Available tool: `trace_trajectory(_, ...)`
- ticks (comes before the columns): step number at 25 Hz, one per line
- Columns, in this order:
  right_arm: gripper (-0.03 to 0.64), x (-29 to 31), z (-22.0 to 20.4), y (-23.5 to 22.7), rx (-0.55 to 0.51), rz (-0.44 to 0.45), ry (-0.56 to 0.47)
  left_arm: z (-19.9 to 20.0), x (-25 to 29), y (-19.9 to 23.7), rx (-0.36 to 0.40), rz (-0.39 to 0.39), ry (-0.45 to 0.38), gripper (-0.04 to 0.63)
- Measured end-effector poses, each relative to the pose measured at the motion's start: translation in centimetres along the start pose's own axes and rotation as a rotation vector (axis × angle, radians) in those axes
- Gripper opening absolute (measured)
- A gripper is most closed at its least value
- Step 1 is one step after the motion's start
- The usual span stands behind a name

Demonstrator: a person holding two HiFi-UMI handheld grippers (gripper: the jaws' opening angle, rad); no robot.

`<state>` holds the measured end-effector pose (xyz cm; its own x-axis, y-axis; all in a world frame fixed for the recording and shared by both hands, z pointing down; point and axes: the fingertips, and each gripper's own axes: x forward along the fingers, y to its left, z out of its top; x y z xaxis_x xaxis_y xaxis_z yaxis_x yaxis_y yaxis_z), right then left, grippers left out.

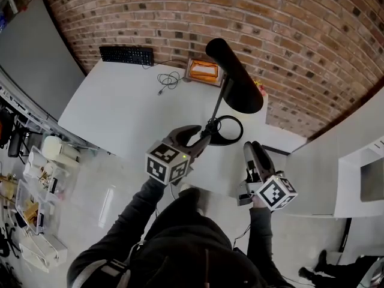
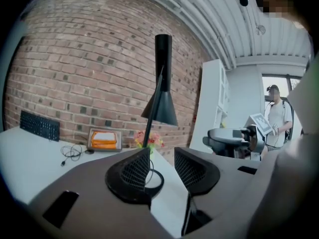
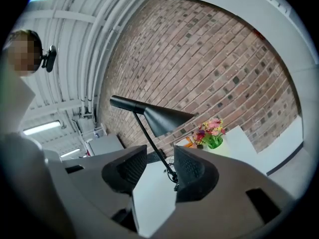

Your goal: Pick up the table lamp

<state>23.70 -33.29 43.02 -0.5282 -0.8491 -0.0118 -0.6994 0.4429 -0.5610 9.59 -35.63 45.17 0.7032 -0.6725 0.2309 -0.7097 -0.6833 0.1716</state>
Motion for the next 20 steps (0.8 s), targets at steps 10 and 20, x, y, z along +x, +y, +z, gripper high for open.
trace_trajectory(10,0.132,5.0,2.0,-3.9,0.157,0.000,0.013,8.6,6.1,1.6,0.088,-0.063,-0.064,0.183)
trace_trajectory(20,0.132,8.3,2.7,-3.8,0.193,0.066,0.016,12.3,7.7,1.8,0.139,-0.085,-0.126,0.181)
